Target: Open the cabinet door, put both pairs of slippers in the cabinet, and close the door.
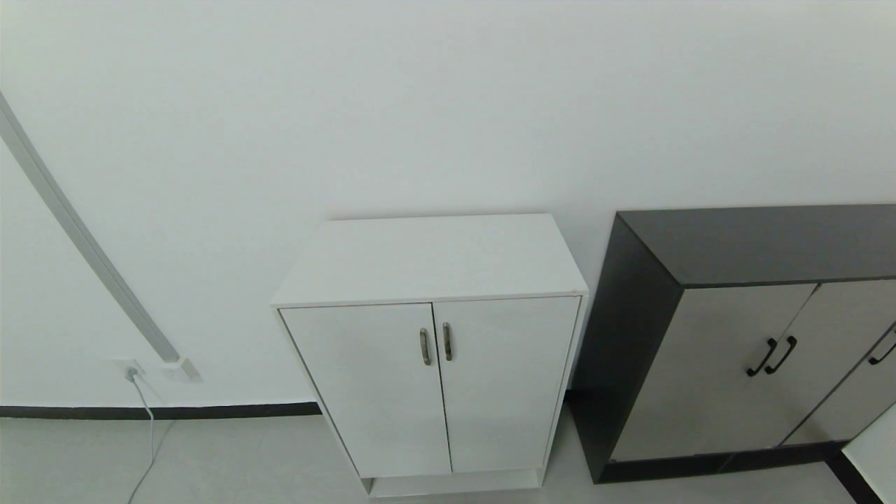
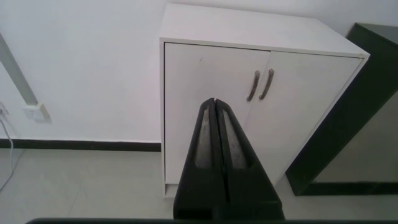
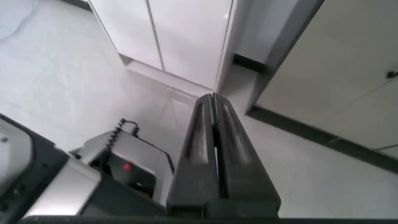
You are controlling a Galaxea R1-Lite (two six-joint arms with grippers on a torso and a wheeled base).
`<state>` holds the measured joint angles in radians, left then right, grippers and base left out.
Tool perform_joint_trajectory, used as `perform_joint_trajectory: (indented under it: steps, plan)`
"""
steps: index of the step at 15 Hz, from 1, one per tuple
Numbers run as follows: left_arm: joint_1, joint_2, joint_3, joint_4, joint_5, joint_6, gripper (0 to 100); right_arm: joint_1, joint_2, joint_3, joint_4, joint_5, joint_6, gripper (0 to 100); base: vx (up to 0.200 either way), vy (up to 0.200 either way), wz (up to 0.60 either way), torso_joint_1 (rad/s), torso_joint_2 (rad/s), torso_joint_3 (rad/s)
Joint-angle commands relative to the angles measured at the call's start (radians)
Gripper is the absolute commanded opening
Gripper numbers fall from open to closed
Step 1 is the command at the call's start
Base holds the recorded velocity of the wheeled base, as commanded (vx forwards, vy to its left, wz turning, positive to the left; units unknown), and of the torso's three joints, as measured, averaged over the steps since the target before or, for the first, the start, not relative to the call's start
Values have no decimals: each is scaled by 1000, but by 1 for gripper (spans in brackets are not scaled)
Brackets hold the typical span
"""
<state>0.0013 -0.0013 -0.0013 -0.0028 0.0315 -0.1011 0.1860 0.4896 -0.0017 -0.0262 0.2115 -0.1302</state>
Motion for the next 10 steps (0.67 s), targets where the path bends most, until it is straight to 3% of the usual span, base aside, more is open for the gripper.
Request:
perform_joint_trajectory:
  steps: [1, 3, 4, 8, 10]
  plan:
    - [0, 1, 0, 0, 1, 0, 0, 0, -17, -1, -8, -9, 109, 0, 0, 0, 0, 0, 0, 0]
    - [0, 1, 1, 0, -1, 0, 0, -10, -94, -3, -5, -103, 103, 0, 0, 0, 0, 0, 0, 0]
    - [0, 1, 1, 0, -1, 1, 0, -10, -149, -6, -3, -178, -16, 0, 0, 0, 0, 0, 0, 0]
    - [0, 1, 0, 0, 1, 0, 0, -13, -98, -27, 61, -124, -42, 0, 0, 0, 0, 0, 0, 0]
    - [0, 1, 1, 0, 2, -2, 0, -108, -186, -29, 60, -127, -43, 0, 0, 0, 0, 0, 0, 0]
